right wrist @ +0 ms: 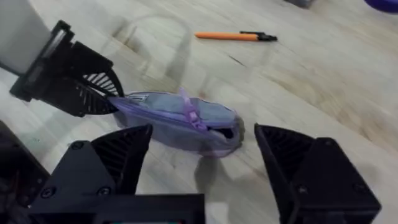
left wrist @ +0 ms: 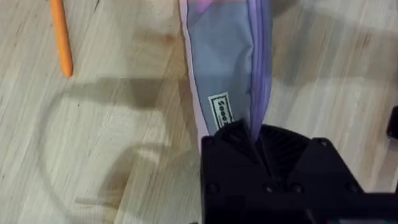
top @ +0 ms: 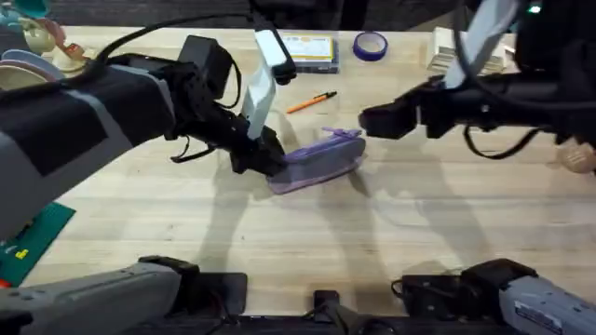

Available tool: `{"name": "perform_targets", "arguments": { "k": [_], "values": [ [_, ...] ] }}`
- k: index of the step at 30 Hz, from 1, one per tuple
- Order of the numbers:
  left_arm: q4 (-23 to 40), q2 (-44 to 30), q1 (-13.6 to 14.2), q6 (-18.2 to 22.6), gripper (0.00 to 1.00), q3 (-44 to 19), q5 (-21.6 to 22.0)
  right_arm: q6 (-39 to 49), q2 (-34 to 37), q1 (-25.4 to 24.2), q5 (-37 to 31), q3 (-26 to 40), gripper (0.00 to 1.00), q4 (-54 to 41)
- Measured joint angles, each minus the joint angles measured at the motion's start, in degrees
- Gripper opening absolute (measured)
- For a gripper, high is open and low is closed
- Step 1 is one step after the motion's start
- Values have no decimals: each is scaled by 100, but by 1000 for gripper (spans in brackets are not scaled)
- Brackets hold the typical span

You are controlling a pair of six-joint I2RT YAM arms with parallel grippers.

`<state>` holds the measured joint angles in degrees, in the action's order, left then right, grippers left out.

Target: Unzip the bag, pick up the pens from the table one at a time and place them inside, then zip the bag closed.

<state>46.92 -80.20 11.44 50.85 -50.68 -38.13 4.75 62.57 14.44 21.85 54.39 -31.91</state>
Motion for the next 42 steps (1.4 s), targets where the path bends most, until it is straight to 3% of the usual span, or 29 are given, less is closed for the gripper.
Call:
{"name": "perform_targets", "arguments": {
  "k": [14, 42],
  "values": [
    [0, 0, 0, 0, 42, 0, 0, 171, 652, 767, 1, 0, 998, 494],
    [0, 0, 0, 0, 42, 0, 0, 168, 1851, 804, -1, 0, 992, 832]
  ]
}}
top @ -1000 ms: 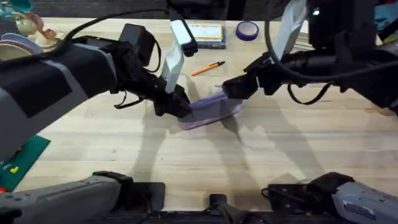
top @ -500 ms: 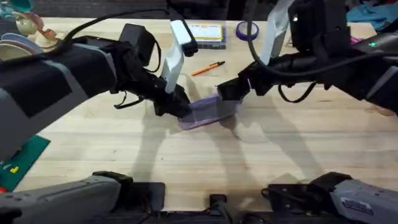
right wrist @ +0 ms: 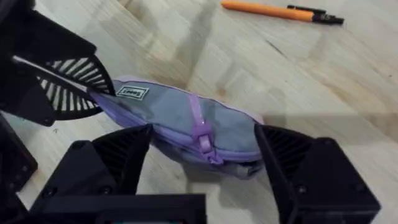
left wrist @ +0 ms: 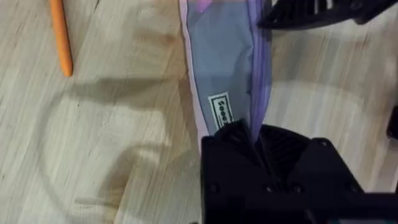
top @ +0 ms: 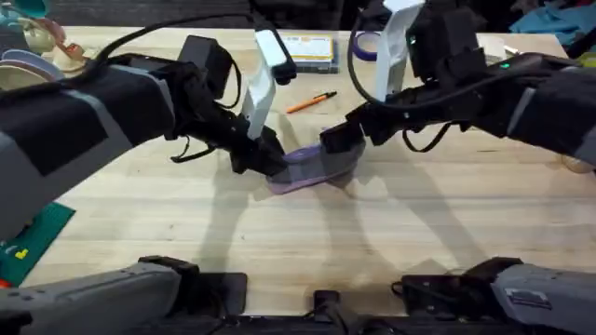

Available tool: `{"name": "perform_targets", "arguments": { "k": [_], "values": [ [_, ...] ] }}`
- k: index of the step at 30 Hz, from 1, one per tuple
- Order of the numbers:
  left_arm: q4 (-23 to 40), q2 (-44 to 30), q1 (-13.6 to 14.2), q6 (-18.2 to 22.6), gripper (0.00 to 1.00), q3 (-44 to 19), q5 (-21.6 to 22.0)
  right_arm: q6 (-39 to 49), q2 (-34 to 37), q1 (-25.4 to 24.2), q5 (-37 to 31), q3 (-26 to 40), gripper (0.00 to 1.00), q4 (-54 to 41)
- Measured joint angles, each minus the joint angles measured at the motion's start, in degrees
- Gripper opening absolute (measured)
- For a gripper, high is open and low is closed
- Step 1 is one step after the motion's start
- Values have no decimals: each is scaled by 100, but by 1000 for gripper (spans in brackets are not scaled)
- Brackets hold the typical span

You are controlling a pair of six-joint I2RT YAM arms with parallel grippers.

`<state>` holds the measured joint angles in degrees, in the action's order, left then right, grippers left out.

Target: Unzip the bag, pick up the pens from the table one at a time and place them inside, then zip the bag closed.

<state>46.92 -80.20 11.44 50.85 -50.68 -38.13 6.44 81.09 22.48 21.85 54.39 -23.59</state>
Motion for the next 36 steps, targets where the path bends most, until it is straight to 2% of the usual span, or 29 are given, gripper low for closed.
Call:
{"name": "perform_targets", "arguments": {
  "k": [4, 10, 18, 22, 25, 36],
  "values": [
    [0, 0, 0, 0, 42, 0, 0, -7, 69, 0, 7, 0, 893, 2],
    [0, -2, 0, 0, 42, 0, 0, -5, 67, 0, 7, 0, 614, 2],
    [0, 0, 0, 0, 42, 0, 0, -8, 67, 2, 21, 2, 341, -86],
    [0, 0, 0, 0, 42, 0, 0, -8, 69, 2, 28, 2, 161, -90],
    [0, 0, 0, 0, 42, 0, 0, 0, 67, 2, 24, 4, 65, -92],
    [0, 0, 0, 0, 42, 0, 0, 0, 67, 2, 32, 4, 30, -68]
  ]
}}
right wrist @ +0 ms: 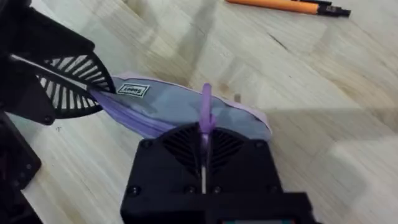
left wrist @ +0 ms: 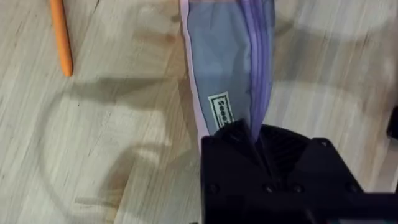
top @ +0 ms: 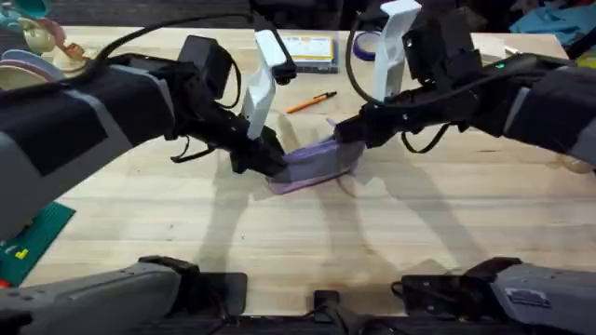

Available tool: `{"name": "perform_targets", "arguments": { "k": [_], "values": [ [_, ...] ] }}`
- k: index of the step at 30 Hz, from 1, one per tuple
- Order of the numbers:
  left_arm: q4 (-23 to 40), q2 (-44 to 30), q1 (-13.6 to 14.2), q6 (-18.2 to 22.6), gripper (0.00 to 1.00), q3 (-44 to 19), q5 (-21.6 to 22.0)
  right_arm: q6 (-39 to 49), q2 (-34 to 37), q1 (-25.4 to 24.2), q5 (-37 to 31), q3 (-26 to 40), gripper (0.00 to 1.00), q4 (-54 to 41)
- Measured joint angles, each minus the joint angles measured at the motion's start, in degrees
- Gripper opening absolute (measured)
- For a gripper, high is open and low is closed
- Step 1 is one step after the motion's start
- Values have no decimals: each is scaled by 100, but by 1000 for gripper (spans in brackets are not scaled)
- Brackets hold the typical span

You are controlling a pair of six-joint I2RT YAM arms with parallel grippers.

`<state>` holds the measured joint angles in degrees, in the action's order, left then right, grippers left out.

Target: Unzip the bag, pick up the pens from the table one at a time and place them inside, then zip the bag closed.

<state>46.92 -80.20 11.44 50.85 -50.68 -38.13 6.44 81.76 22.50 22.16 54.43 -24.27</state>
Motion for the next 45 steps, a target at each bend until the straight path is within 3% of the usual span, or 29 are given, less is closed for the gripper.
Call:
{"name": "perform_targets", "arguments": {
  "k": [16, 45],
  "values": [
    [59, 0, -2, 0, 42, 0, 65, 2, -7, 151, 50, 144, 32, 3],
    [125, 0, -52, 0, 42, -7, 187, 4, 13, 1657, -192, 177, 32, 892]
  ]
}}
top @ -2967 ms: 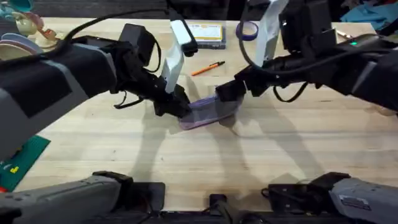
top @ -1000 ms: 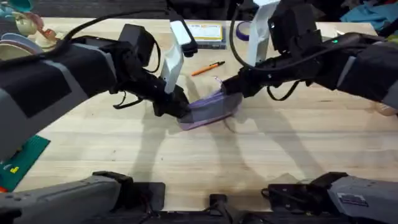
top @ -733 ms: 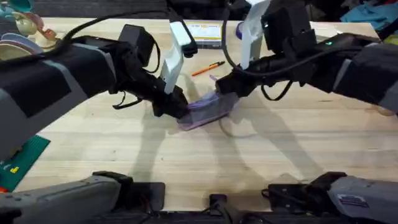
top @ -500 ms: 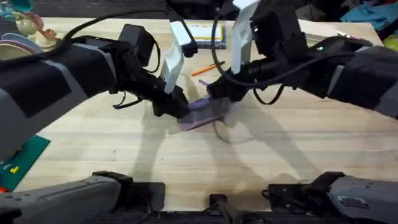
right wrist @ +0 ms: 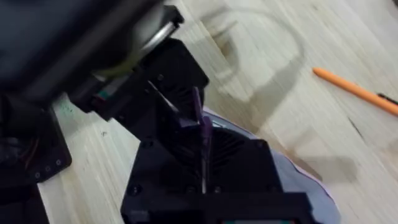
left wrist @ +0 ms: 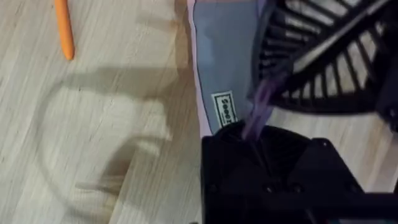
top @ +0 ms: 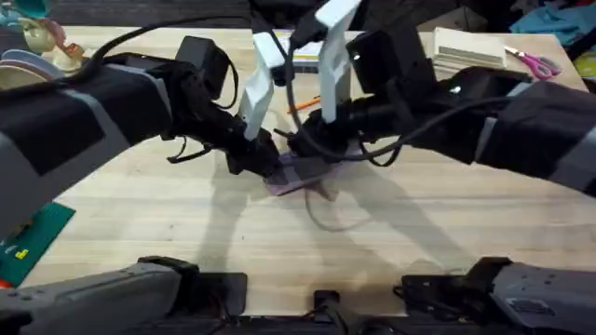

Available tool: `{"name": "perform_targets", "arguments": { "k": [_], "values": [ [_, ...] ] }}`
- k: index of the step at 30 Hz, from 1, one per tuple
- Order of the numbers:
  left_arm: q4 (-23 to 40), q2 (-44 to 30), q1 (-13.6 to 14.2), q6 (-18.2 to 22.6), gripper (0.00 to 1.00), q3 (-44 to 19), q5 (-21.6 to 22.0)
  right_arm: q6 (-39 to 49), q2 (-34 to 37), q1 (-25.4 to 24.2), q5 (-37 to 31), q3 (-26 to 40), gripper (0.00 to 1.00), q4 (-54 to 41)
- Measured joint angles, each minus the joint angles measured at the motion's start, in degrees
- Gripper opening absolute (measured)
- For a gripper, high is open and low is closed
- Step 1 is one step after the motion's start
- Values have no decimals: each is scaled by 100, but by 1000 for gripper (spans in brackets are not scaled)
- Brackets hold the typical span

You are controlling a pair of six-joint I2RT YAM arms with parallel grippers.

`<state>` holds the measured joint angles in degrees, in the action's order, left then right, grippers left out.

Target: Unzip the bag, pick up the pens from the table one at a time and place them inside, then zip the bag closed.

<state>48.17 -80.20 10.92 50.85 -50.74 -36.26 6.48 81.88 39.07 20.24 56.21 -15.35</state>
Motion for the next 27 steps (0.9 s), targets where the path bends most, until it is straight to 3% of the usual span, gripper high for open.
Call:
{"name": "perform_targets", "arguments": {
  "k": [7, 16, 19, 24, 27],
  "values": [
    [-14, 0, -8, 21, 42, 0, 3, 2, 285, 437, -107, 0, 32, 461],
    [26, 0, -35, 49, 42, 0, 57, -26, 381, 524, -246, 0, 53, 676],
    [76, 0, -38, 122, 42, 0, 24, 1, 381, 505, -393, 2, 316, 745],
    [199, 0, -87, 316, 42, 2, 12, 130, 379, 334, -790, 4, 964, 767],
    [184, 1, -87, 326, 42, 2, 22, 143, 345, 329, -954, 10, 995, 718]
  ]
}}
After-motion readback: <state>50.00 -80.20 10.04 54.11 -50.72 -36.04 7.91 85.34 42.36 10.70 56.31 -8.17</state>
